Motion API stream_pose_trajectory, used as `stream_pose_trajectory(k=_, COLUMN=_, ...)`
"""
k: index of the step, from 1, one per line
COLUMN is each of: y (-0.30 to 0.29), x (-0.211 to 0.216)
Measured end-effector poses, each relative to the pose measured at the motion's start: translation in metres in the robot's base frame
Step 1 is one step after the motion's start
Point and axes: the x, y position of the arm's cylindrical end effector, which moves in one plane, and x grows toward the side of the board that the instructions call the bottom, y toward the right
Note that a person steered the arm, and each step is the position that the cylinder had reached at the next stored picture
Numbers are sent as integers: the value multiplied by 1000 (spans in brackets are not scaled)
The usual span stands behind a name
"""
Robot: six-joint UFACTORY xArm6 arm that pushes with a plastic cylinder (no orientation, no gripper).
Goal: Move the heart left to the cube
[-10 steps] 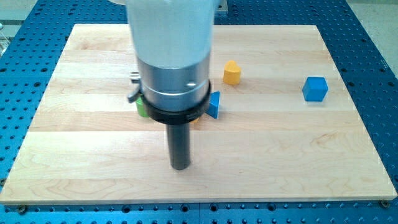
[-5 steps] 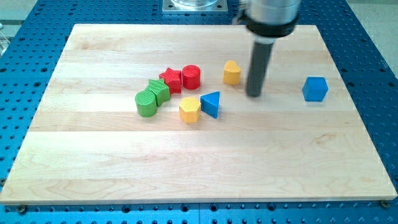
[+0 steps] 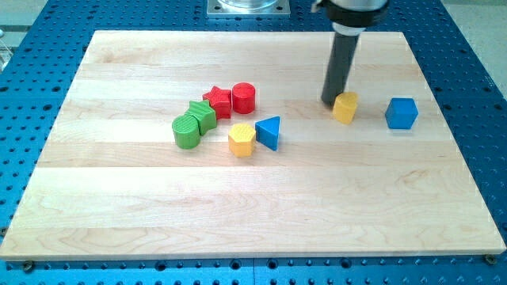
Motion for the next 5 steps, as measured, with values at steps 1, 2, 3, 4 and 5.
stream_pose_trajectory(k=1, y=-5, x=8)
stream_pose_trajectory(k=2, y=-43, x=37)
stream_pose_trajectory(k=3, y=-1, x=25)
stream_pose_trajectory(k=4, y=10, x=19)
stream_pose_trajectory(k=5, y=-38, x=98)
